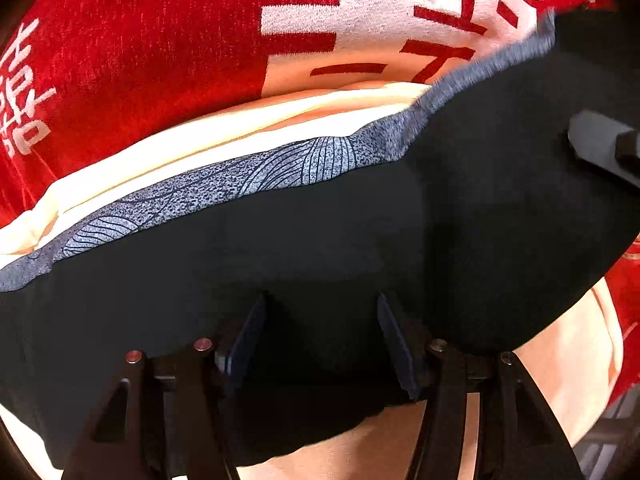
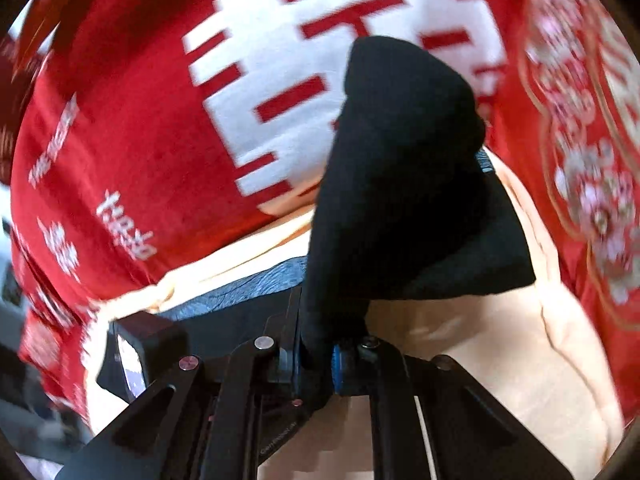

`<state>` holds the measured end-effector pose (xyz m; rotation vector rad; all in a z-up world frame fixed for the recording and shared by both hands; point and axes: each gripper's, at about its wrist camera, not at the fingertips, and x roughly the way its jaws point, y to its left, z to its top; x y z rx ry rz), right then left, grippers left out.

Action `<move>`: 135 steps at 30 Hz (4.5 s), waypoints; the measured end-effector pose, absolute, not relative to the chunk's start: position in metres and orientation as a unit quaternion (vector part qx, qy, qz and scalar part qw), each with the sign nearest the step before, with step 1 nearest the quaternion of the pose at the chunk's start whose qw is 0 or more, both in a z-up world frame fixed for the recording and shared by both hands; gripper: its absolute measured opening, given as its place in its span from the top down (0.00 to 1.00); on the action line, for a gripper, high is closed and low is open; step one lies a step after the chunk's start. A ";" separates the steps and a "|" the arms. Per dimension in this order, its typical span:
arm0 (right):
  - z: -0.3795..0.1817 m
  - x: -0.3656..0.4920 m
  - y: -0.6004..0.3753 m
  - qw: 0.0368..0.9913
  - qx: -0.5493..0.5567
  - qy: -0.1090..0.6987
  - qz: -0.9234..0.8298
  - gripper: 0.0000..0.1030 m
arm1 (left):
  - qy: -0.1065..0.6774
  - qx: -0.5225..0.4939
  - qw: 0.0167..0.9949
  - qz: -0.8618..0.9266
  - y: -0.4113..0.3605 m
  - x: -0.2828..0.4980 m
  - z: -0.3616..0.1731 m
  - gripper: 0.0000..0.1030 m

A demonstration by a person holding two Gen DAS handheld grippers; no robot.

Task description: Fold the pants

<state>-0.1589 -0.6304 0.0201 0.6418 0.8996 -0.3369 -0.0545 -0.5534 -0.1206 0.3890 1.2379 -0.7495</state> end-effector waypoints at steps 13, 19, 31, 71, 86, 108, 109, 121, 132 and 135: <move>0.015 -0.087 -0.476 0.847 0.073 0.511 -0.129 0.88 | 0.583 0.135 0.758 -0.259 -0.383 0.034 -0.076 0.21; -0.061 -0.061 -0.400 0.803 -0.016 0.580 -0.136 0.83 | 0.605 0.106 0.768 -0.184 -0.306 0.075 -0.084 0.21; -0.027 -0.110 -0.378 0.812 -0.017 0.573 -0.110 0.54 | 0.618 0.054 0.740 -0.261 -0.298 0.076 -0.052 0.21; -0.039 -0.131 -0.529 0.786 0.215 0.552 -0.177 0.55 | 0.652 0.052 0.669 -0.354 -0.352 0.039 -0.066 0.88; -0.052 -0.084 -0.411 0.832 -0.103 0.544 -0.010 0.54 | 0.659 0.047 0.667 -0.344 -0.345 0.036 -0.080 0.88; -0.034 -0.081 -0.573 0.795 0.248 0.536 -0.141 0.83 | 0.597 0.069 0.737 -0.308 -0.374 0.055 -0.024 0.34; -0.036 -0.077 -0.584 0.793 0.257 0.532 -0.148 0.83 | 0.594 0.077 0.736 -0.315 -0.392 0.056 -0.025 0.34; -0.078 -0.045 -0.553 0.783 0.231 0.569 -0.098 0.83 | 0.614 0.147 0.733 -0.253 -0.406 0.054 -0.096 0.34; -0.074 -0.061 -0.494 0.771 0.205 0.601 -0.037 0.71 | 0.636 0.110 0.745 -0.172 -0.349 0.041 -0.073 0.26; -0.071 -0.059 -0.479 0.774 0.173 0.609 -0.030 0.57 | 0.641 0.107 0.745 -0.148 -0.330 0.032 -0.069 0.26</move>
